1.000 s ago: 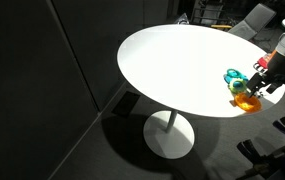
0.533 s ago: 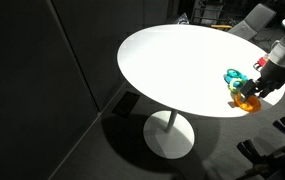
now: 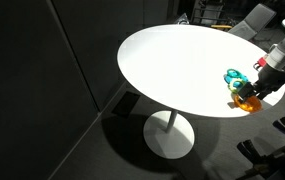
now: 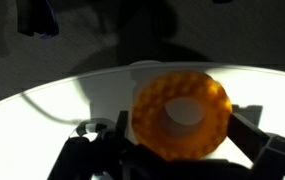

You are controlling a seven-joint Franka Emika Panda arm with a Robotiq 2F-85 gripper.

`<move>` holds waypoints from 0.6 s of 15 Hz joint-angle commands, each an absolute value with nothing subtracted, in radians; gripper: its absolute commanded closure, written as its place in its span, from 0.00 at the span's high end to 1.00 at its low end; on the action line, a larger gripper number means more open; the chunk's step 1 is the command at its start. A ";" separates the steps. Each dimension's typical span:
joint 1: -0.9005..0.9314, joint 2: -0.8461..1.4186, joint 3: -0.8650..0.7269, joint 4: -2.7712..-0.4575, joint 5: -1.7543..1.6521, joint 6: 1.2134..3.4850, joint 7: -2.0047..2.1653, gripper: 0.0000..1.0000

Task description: Pick up the orange ring and put it on the ring holder

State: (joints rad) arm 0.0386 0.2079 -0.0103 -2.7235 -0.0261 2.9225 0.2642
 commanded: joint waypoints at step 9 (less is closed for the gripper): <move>0.020 0.195 -0.003 -2.729 0.037 2.925 0.205 1.00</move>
